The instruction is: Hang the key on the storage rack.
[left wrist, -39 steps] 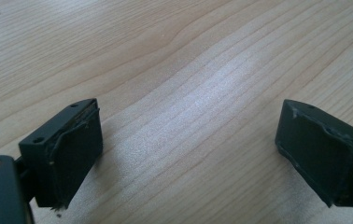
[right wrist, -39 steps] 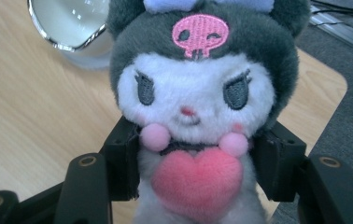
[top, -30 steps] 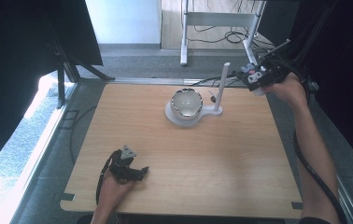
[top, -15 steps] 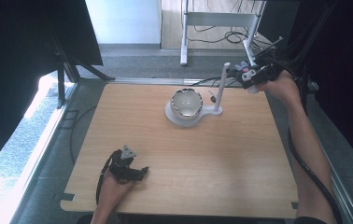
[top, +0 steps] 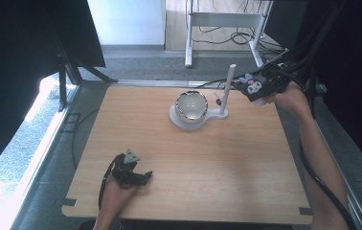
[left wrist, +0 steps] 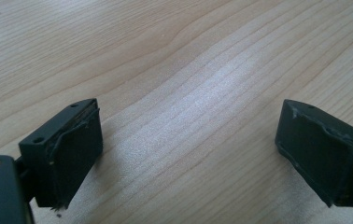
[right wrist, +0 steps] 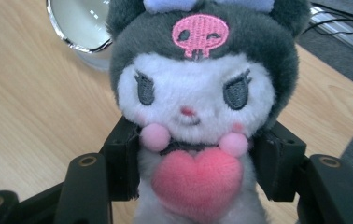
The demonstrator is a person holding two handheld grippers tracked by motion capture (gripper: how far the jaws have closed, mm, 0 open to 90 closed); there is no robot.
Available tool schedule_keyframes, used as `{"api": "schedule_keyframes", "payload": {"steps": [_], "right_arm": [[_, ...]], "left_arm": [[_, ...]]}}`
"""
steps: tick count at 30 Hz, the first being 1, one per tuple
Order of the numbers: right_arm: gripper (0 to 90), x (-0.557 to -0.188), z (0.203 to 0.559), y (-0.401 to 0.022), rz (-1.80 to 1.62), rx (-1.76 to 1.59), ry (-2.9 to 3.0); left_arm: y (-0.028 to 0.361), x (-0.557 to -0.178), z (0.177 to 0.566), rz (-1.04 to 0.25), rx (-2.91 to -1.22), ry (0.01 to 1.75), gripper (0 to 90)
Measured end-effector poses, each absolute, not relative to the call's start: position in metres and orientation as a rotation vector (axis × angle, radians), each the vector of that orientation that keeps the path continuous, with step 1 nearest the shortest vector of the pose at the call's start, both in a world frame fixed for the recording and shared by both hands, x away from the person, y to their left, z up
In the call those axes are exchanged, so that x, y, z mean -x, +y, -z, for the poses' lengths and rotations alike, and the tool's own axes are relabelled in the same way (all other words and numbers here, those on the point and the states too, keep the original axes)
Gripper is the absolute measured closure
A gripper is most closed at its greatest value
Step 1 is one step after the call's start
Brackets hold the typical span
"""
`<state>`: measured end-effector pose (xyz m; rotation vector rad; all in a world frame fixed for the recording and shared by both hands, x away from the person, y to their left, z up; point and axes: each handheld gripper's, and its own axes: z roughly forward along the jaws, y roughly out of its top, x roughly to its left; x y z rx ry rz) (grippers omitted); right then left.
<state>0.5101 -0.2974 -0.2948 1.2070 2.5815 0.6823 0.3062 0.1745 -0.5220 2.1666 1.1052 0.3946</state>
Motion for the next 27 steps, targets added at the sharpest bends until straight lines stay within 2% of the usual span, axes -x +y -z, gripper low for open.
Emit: {"api": "schedule_keyframes", "payload": {"steps": [27], "right_arm": [[40.7, -0.529, 0.369, -0.277, -0.64, -1.221, 2.642]], "left_arm": [[0.175, -0.306, 0.522, -0.393, -2.168, 1.106, 7.4]]}}
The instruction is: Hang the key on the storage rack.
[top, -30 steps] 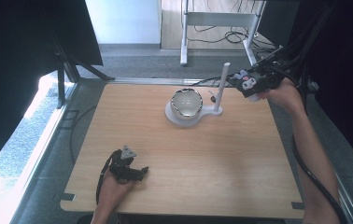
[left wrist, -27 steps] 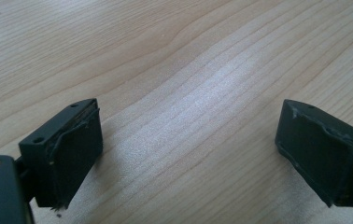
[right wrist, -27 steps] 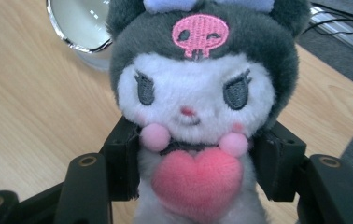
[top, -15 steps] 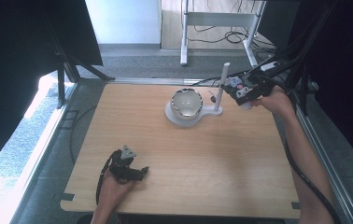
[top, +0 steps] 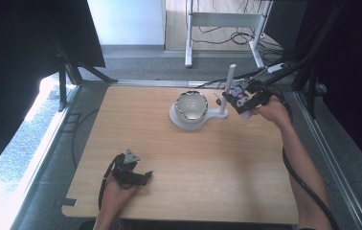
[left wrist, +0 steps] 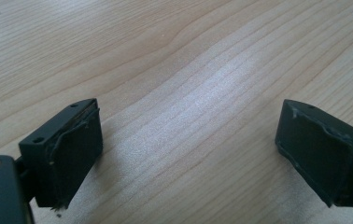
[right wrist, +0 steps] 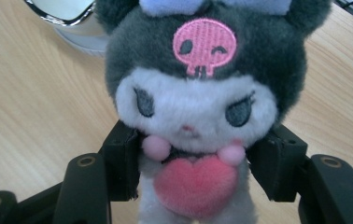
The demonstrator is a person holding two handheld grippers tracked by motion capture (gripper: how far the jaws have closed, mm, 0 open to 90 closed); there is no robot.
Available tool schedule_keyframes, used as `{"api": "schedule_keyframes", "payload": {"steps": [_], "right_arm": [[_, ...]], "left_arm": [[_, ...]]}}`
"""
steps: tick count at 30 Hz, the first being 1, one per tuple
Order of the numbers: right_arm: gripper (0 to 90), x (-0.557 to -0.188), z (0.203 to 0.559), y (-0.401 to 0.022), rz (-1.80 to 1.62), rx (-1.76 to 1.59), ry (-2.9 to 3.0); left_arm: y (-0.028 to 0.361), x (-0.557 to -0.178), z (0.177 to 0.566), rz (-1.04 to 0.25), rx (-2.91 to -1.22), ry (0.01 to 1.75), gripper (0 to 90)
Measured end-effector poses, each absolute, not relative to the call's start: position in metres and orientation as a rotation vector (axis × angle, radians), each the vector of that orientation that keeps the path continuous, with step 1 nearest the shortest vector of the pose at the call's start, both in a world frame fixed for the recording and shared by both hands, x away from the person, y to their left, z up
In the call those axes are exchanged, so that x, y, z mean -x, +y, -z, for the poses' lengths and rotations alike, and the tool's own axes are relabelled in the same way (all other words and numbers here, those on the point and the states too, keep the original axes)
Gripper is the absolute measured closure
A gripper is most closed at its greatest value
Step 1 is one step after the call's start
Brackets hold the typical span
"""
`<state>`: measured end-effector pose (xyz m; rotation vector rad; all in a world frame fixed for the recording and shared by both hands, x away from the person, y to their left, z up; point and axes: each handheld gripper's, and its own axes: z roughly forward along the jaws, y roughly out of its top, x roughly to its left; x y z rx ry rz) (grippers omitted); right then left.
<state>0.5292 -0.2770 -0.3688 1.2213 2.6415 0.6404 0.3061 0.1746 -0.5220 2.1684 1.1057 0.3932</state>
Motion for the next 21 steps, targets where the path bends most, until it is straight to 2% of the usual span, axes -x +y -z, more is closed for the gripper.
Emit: {"api": "schedule_keyframes", "payload": {"steps": [10, 21], "right_arm": [[37.9, -0.53, 0.389, -0.268, -0.655, -1.147, 2.616], [23.5, -0.518, 0.392, -0.267, -0.652, -1.093, 2.617]], "left_arm": [[0.175, -0.306, 0.522, -0.393, -2.168, 1.106, 7.4], [0.175, -0.306, 0.522, -0.393, -2.169, 1.106, 7.4]]}}
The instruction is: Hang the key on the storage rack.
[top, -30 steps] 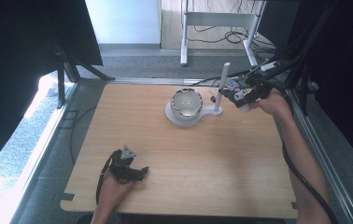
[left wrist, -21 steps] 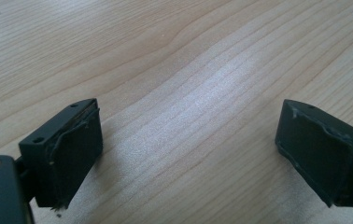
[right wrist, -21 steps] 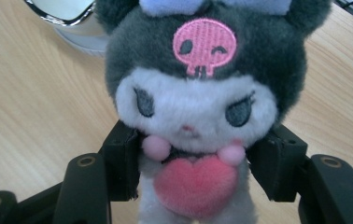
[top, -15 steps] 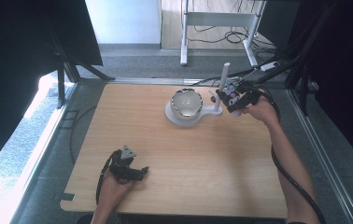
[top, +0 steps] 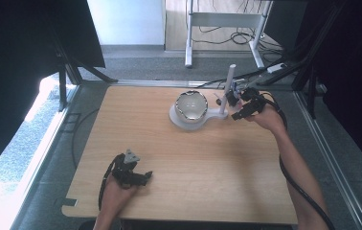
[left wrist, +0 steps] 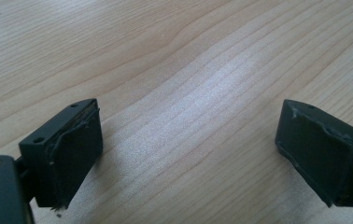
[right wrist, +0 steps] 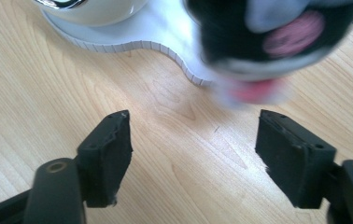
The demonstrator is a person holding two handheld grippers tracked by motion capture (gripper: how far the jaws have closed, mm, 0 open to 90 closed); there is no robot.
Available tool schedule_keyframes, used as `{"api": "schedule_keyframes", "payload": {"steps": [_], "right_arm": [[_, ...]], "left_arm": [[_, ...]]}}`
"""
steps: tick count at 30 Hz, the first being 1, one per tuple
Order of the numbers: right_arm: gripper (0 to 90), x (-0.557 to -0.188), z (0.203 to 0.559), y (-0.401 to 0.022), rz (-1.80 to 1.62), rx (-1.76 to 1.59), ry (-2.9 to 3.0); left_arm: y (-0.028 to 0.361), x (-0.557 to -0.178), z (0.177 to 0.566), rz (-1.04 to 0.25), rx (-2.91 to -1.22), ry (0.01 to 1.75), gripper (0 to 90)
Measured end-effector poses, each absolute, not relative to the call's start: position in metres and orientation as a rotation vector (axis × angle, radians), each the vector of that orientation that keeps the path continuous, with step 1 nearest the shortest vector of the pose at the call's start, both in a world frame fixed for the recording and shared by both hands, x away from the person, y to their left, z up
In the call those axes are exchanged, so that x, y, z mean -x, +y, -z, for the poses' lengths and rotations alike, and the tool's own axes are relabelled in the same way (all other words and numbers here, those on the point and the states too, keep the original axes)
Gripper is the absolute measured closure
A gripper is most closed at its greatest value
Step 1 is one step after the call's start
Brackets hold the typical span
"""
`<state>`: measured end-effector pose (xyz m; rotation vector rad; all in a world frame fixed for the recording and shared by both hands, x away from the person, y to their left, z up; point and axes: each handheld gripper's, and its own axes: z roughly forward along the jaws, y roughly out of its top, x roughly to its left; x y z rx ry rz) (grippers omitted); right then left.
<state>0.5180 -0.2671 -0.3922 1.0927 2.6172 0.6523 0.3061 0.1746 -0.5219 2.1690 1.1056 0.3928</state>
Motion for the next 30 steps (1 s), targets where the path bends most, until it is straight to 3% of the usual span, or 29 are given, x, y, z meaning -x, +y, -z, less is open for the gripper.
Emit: {"api": "schedule_keyframes", "payload": {"steps": [18, 30], "right_arm": [[7.9, -0.488, 0.39, -0.267, -0.664, -0.999, 2.601], [4.5, -0.461, 0.388, -0.269, -0.671, -0.923, 2.594]], "left_arm": [[0.175, -0.306, 0.522, -0.393, -2.169, 1.105, 7.4], [0.175, -0.306, 0.522, -0.394, -2.168, 1.106, 7.4]]}}
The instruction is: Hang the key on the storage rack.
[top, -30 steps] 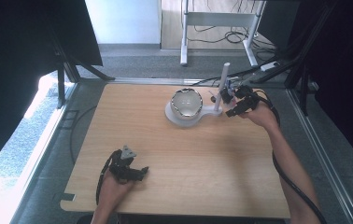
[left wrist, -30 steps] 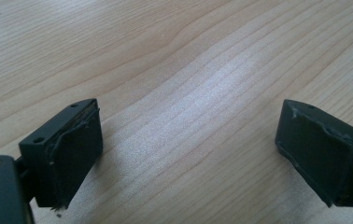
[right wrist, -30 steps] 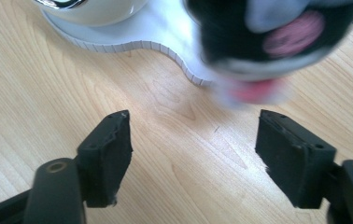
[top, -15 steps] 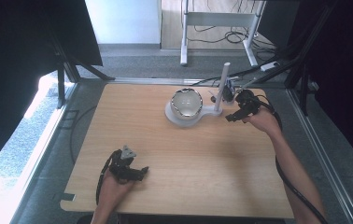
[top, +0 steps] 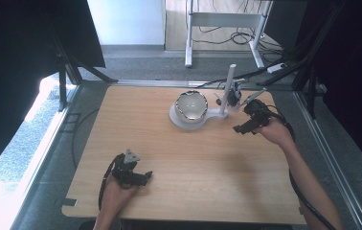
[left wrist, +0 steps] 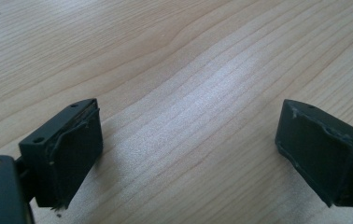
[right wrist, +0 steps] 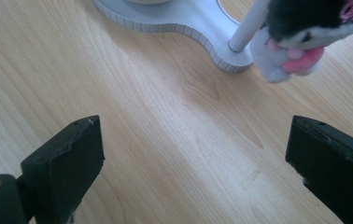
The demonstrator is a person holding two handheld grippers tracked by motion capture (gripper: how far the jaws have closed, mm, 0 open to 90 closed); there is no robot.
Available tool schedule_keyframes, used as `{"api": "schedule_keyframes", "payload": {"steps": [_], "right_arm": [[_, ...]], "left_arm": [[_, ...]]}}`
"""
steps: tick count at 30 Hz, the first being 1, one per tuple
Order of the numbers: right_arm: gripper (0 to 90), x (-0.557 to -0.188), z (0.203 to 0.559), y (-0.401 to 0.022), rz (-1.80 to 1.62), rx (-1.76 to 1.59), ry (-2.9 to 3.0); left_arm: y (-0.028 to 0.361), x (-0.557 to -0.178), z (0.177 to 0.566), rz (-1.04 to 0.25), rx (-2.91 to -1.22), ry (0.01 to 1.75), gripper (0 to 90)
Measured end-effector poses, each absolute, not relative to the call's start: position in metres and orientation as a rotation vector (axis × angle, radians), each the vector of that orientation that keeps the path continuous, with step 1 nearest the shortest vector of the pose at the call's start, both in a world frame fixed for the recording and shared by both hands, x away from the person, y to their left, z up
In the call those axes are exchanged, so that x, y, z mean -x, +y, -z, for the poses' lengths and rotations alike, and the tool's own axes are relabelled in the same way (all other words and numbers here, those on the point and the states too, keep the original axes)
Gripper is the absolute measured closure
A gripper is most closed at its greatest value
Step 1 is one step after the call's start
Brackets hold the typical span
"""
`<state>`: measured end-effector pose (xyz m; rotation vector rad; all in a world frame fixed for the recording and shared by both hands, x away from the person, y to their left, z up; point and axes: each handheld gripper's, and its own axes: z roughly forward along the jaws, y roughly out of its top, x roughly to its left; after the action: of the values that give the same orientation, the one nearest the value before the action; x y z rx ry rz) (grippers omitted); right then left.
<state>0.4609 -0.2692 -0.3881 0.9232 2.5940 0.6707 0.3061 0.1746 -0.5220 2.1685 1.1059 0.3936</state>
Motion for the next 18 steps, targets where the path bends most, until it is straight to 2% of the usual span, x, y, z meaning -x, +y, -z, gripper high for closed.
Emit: {"api": "schedule_keyframes", "payload": {"steps": [18], "right_arm": [[3.8, -0.415, 0.386, -0.269, -0.75, -0.847, 2.589]], "left_arm": [[0.175, -0.306, 0.522, -0.396, -2.17, 1.103, 7.4]]}}
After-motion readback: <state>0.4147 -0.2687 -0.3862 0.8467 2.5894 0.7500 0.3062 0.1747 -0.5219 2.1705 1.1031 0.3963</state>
